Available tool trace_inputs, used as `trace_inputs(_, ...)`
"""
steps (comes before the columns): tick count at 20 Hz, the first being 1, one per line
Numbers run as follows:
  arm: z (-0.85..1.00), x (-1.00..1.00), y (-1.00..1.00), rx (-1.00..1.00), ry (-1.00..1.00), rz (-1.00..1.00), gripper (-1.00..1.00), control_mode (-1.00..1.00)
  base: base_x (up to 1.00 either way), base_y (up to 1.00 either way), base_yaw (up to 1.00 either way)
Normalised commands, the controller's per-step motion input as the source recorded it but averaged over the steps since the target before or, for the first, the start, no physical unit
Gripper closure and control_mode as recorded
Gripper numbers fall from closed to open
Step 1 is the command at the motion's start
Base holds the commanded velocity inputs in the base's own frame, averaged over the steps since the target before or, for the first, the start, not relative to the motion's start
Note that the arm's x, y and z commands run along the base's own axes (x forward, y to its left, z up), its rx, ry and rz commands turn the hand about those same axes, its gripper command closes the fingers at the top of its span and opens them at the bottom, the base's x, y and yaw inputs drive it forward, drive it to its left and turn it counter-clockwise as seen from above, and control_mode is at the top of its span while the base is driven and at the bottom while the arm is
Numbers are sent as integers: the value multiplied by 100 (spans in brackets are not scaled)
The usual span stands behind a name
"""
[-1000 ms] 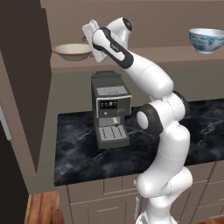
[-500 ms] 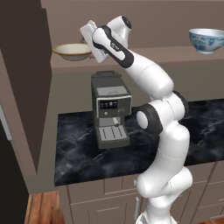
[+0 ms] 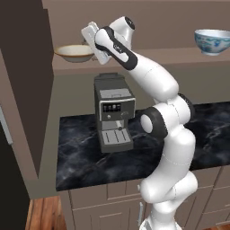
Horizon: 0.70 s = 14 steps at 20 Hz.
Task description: Move the bowls from the cabinet to the plates on the dining table.
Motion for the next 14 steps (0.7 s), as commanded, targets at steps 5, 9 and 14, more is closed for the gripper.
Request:
trace_inputs(5, -62, -12, -12, -2, -3, -1, -100, -100, 0, 0, 0)
trace_inputs(9, -62, -25, -17, -2, -2, -5, -100, -100, 0, 0, 0)
trace_inputs(14, -62, -24, -14, -3, -4, -7, -100, -100, 0, 0, 0)
